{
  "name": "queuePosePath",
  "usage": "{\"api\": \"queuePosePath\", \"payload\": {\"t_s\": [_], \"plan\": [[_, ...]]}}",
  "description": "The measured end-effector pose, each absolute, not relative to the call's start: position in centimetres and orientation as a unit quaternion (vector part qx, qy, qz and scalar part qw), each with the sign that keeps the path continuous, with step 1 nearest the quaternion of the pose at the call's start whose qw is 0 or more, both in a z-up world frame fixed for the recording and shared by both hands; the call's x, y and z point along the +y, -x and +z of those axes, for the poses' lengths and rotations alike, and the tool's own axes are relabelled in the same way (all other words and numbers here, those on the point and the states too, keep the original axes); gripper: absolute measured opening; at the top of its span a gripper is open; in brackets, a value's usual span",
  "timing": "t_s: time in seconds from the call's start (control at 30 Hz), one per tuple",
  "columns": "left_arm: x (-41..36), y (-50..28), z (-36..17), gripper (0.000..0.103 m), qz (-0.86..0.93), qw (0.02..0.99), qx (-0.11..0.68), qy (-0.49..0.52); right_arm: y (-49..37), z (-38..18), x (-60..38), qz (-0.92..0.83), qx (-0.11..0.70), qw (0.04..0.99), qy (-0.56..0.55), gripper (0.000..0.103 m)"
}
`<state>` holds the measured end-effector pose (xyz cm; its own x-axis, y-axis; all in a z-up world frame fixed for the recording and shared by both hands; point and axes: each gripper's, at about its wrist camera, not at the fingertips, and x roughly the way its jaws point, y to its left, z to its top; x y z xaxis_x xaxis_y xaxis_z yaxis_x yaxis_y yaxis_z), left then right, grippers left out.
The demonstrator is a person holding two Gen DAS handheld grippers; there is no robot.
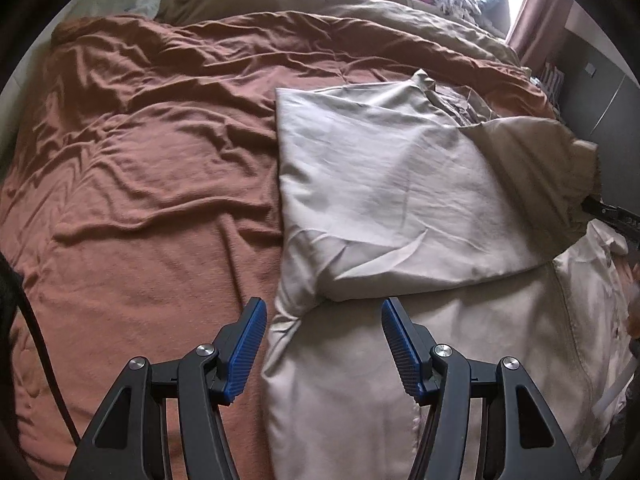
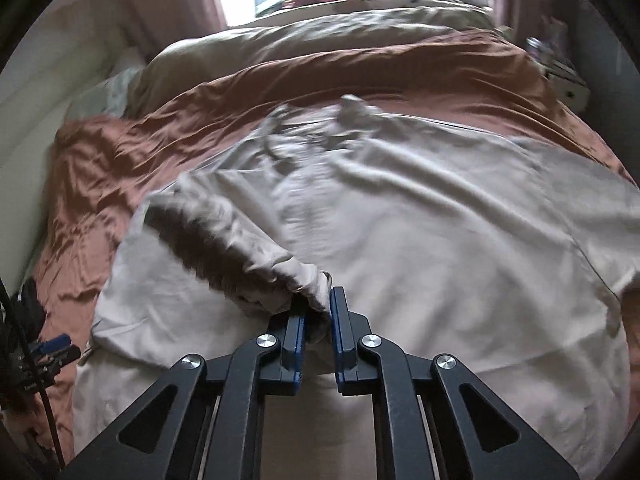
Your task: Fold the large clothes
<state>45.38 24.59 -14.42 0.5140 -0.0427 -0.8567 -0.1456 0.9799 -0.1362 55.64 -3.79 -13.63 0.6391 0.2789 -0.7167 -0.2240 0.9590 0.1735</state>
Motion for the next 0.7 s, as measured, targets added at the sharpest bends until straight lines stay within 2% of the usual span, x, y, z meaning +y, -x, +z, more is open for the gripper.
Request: {"api": "queuePosePath", "payload": {"t_s": [0.1, 0.33, 0.43, 0.57, 0.7], "plan": [[23.9, -45.8, -14.8, 0.062, 0.031, 0.863, 0.498, 0.083, -55.9, -14.1, -6.2, 0.110, 0.413, 0.903, -0.053, 0.008], [23.4, -46.1, -16.0, 0.062, 0.049, 0.854, 0.516, 0.049, -55.3, -16.6, -12.9, 0.101, 0.442, 0.870, -0.193, 0.011], [23.8, -46.3, -16.6, 0.062, 0.058, 0.850, 0.521, 0.043, -54.7, -16.9, -13.6, 0.116, 0.447, 0.861, -0.214, 0.022], [24.6, -46.6, -17.4, 0.062, 0.066, 0.848, 0.523, 0.058, -54.6, -17.2, -12.8, 0.135, 0.450, 0.855, -0.219, 0.043], [24.7, -46.8, -18.0, 0.062, 0.070, 0.847, 0.525, 0.053, -56.4, -18.6, -11.0, 0.157, 0.473, 0.840, -0.217, 0.044]]}}
